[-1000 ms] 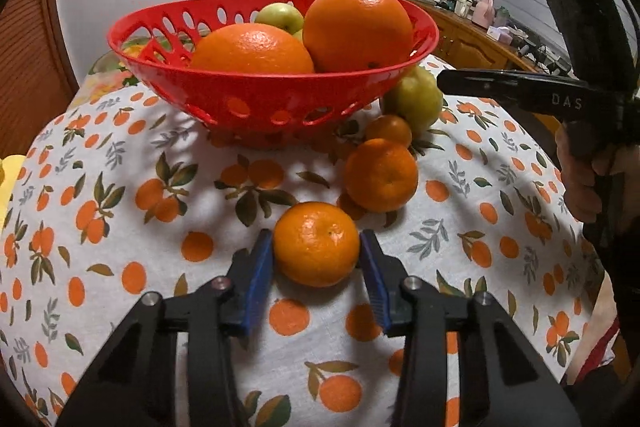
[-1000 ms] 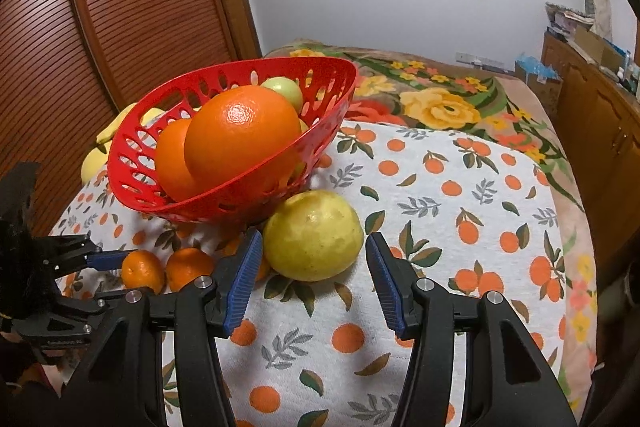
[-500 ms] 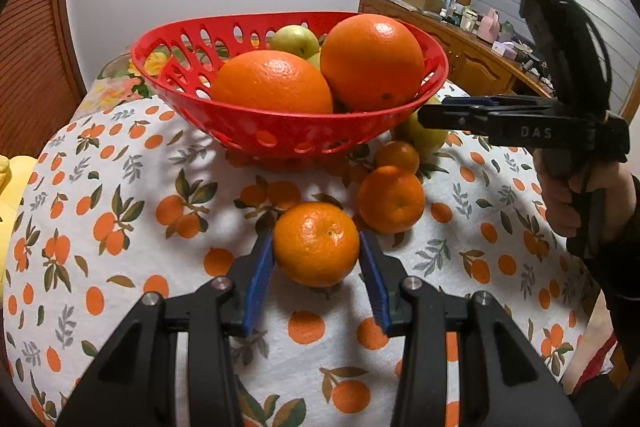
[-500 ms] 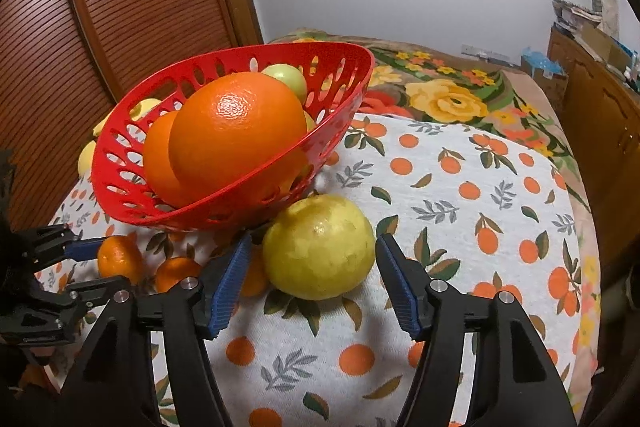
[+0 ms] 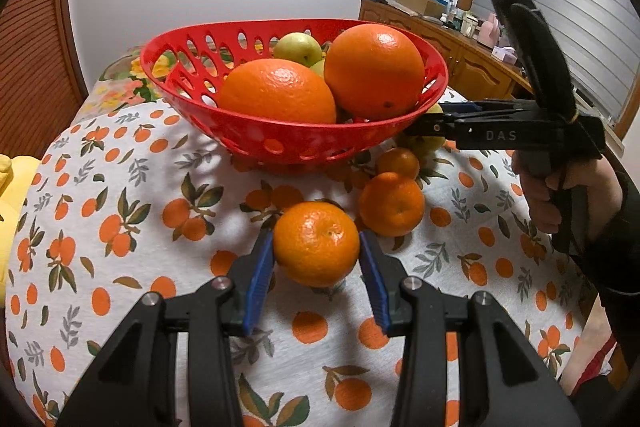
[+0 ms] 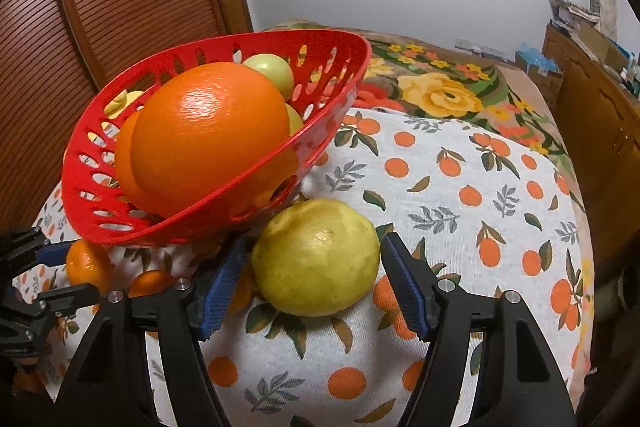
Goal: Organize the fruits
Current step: 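Close the left tool on the tangerine while the right tool closes on the yellow pomelo, then drop the tangerine into the basket with left tool while right tool carries the pomelo, then lower the yellow pomelo into the red basket and open the right tool, then move the left tool to another tangerine while the right tool moves to a tangerine, then close the left tool on its tangerine while the right tool closes on another tangerine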
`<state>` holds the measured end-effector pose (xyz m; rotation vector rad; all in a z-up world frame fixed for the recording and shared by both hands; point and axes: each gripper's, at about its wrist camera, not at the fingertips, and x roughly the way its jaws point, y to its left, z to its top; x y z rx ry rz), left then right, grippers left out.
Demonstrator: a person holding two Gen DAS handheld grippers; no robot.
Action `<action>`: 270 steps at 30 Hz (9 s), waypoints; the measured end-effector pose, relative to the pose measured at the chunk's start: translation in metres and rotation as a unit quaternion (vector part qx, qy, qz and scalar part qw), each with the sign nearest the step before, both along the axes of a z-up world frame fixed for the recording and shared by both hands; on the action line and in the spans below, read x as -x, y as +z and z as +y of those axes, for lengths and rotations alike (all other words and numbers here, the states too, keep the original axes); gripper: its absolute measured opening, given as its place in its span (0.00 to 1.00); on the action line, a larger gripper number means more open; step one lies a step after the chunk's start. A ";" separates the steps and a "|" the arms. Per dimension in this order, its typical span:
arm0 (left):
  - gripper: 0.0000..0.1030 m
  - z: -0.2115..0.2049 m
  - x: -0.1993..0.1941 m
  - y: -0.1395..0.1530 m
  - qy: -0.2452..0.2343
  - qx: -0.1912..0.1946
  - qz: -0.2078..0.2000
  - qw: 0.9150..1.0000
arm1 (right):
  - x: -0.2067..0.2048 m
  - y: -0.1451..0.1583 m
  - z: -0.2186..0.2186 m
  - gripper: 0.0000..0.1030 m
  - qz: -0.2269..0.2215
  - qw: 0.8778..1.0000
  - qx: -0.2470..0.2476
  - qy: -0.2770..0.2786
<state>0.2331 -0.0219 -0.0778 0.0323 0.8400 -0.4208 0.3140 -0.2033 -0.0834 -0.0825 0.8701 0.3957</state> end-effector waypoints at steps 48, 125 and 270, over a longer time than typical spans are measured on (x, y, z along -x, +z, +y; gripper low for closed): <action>0.41 0.009 -0.020 0.071 0.013 0.010 -0.073 0.997 | 0.064 0.093 -0.020 0.68 -0.104 0.994 -0.030 0.018; 0.70 0.094 -0.107 0.063 0.100 -0.013 -0.068 0.993 | -0.065 0.063 0.134 0.68 -0.028 0.991 0.019 0.129; 0.43 0.000 0.016 0.038 -0.005 0.016 -0.032 0.999 | 0.097 0.019 0.028 0.31 -0.040 0.996 -0.021 0.081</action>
